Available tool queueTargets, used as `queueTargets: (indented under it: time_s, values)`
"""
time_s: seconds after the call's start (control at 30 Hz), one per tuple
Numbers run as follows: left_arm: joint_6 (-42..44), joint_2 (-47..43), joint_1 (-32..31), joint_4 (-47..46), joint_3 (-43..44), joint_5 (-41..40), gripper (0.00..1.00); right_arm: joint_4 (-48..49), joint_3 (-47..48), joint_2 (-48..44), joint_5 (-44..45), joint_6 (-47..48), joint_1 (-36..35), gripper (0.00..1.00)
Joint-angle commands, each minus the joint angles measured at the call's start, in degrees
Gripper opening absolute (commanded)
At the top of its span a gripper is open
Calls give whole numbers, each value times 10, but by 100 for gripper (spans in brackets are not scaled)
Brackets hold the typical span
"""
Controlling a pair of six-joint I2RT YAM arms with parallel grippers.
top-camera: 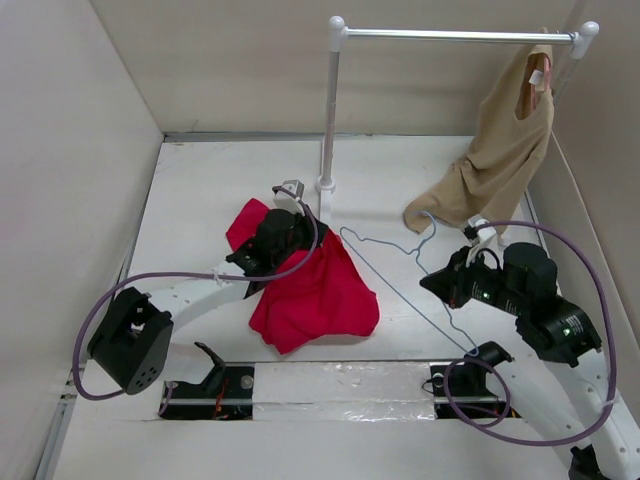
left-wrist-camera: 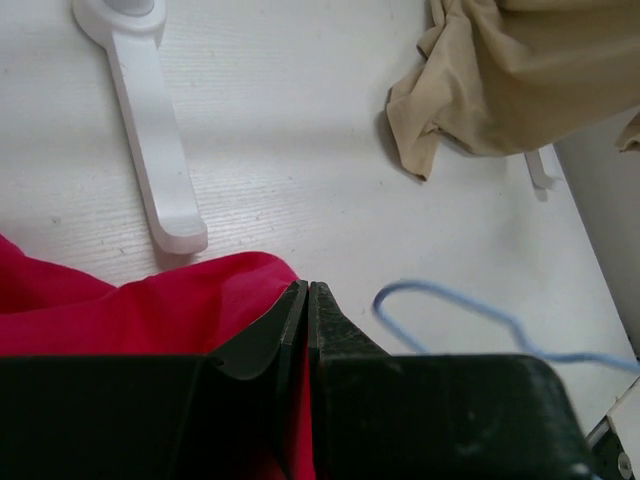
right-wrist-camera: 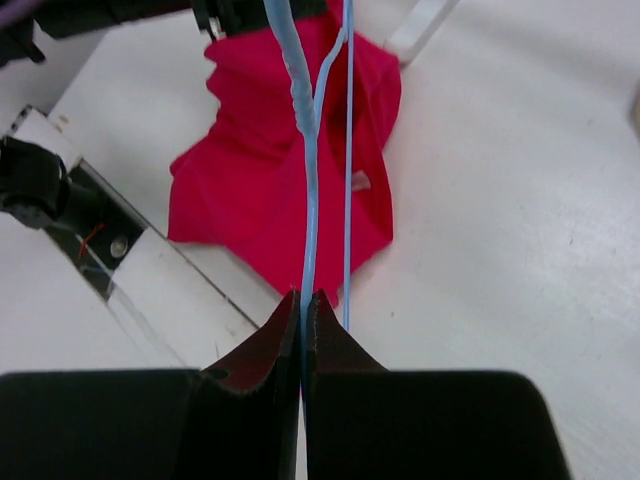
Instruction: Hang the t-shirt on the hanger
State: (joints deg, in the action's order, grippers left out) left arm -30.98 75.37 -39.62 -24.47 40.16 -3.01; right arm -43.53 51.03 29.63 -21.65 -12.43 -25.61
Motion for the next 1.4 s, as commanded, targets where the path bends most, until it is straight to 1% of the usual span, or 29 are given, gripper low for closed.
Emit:
queueTargets:
  time_s: [0.0, 0.13, 0.4, 0.5, 0.6, 0.67, 0.7, 0.73, 0.77, 0.8, 0.83, 0.9, 0.93, 1.0, 1.03, 1.1, 1.13, 1.2, 1.23, 1.3, 1.33, 1.37]
  values:
    - [0, -8, 5, -23, 42, 5, 0, -52, 29, 10, -35, 6, -5, 0]
    - [3, -16, 5, -26, 47, 4, 0, -67, 22, 9, -39, 13, -5, 0]
    - [5, -11, 5, -20, 48, 16, 0, -34, 3, 15, -59, 3, -5, 0]
    - [0, -22, 5, -35, 37, 27, 0, -7, -7, 28, -57, 5, -5, 0]
    - [-4, -39, 0, -23, 37, 47, 0, 51, -33, 44, -61, -2, -5, 0]
    - [-7, -60, -18, -23, 29, 49, 0, 146, -54, 63, -63, -15, -16, 0]
    - [-6, -67, -18, -18, 29, 47, 0, 146, -59, 72, -63, -22, -16, 0]
    - [-6, -73, -23, -8, 33, 48, 0, 196, -64, 80, -54, -36, -28, 0]
    - [-9, -87, -23, 4, 31, 55, 0, 220, -69, 89, -42, -43, -36, 0]
    - [-17, -97, -23, 6, 28, 52, 0, 243, -67, 105, -27, -49, -59, 0]
    - [-21, -107, -23, 7, 24, 50, 0, 271, -61, 111, 15, -51, -74, 0]
    - [-22, -135, -23, 15, 16, 45, 0, 295, -43, 131, 66, -51, -105, 0]
    - [-23, -141, -23, 21, 18, 45, 0, 314, -38, 140, 108, -49, -132, 0]
    - [-23, -160, -23, 31, 22, 48, 0, 338, -32, 158, 141, -47, -159, 0]
    - [-28, -166, -23, 29, 22, 51, 0, 373, -36, 176, 170, -50, -188, 0]
    - [-34, -181, -23, 16, 20, 66, 0, 420, -45, 198, 199, -57, -215, 0]
    - [-37, -185, -23, 11, 21, 74, 0, 485, -63, 220, 209, -66, -226, 0]
    - [-41, -197, -23, 7, 30, 92, 0, 552, -81, 244, 213, -79, -248, 0]
    - [-43, -201, -23, 7, 33, 97, 0, 609, -93, 257, 213, -82, -248, 0]
    - [-42, -215, -23, 16, 44, 102, 0, 650, -95, 299, 230, -84, -248, 0]
    - [-39, -218, -23, 24, 50, 103, 0, 685, -94, 314, 221, -89, -248, 0]
    - [-34, -225, -23, 41, 61, 100, 0, 705, -95, 345, 190, -89, -242, 0]
